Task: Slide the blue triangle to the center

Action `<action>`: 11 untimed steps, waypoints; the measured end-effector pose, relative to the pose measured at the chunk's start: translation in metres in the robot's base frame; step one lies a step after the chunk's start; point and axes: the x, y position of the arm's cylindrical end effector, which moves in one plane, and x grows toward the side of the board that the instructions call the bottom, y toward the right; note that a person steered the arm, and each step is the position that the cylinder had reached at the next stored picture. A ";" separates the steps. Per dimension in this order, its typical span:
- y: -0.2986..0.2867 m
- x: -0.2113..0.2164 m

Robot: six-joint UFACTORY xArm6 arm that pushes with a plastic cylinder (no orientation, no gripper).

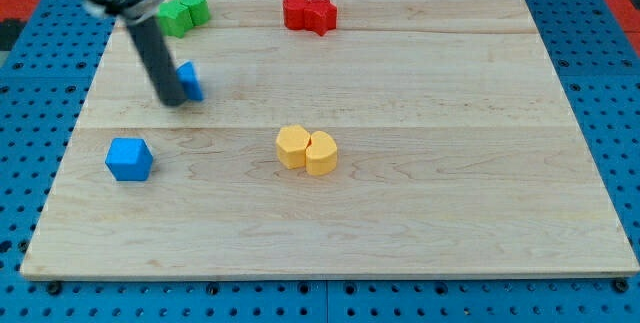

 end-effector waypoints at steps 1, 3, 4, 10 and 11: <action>-0.013 -0.004; 0.034 -0.047; 0.079 -0.020; 0.057 0.022; 0.053 0.028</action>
